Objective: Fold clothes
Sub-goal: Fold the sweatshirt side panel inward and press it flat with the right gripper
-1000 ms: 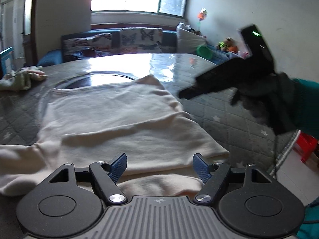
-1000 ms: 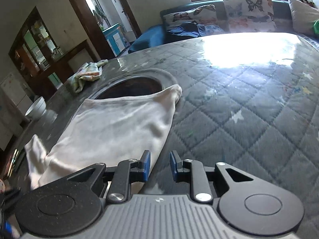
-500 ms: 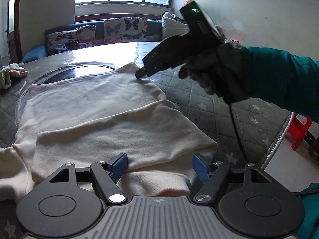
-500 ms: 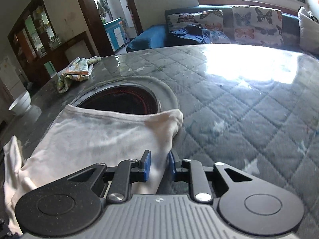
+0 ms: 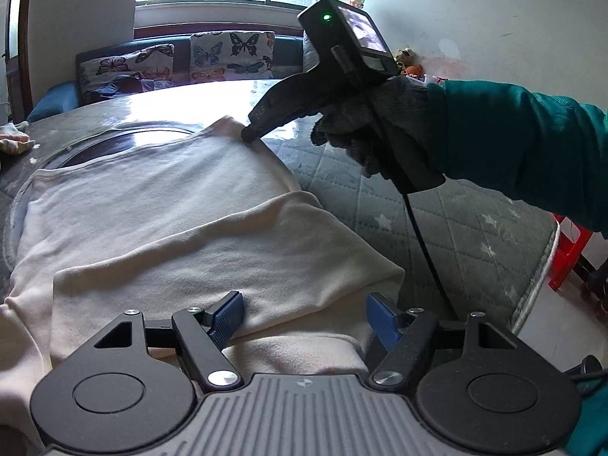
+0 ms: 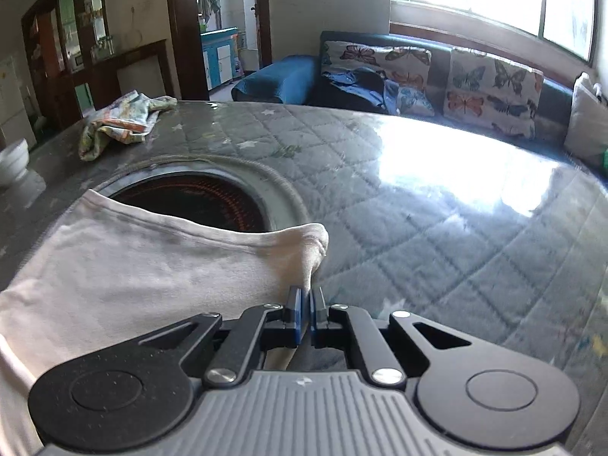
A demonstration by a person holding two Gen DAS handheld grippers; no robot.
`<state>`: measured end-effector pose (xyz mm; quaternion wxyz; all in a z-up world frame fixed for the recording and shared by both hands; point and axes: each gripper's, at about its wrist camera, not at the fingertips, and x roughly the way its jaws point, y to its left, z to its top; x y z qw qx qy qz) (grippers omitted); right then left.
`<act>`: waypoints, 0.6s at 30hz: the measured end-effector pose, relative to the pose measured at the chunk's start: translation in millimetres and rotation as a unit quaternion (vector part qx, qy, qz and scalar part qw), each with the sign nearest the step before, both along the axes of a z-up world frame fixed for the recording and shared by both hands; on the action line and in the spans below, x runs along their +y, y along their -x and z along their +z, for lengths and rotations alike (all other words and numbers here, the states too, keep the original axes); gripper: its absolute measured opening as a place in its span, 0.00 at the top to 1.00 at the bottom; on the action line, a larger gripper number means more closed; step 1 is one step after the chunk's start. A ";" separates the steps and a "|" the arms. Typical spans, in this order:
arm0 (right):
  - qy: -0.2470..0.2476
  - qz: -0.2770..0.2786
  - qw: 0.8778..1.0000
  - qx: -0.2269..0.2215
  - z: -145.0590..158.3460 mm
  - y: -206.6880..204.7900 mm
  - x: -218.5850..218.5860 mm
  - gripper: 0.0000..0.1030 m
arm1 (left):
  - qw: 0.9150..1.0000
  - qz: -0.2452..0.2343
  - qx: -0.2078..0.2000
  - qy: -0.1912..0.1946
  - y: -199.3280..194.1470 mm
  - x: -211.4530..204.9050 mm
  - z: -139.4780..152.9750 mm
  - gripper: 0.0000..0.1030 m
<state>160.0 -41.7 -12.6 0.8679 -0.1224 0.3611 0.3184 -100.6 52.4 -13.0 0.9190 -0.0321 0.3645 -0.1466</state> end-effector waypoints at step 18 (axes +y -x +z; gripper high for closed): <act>-0.018 0.096 0.995 -0.011 30.7 50.8 -25.8 0.66 | 0.994 0.105 -0.029 0.026 -4.1 53.6 17.0 0.27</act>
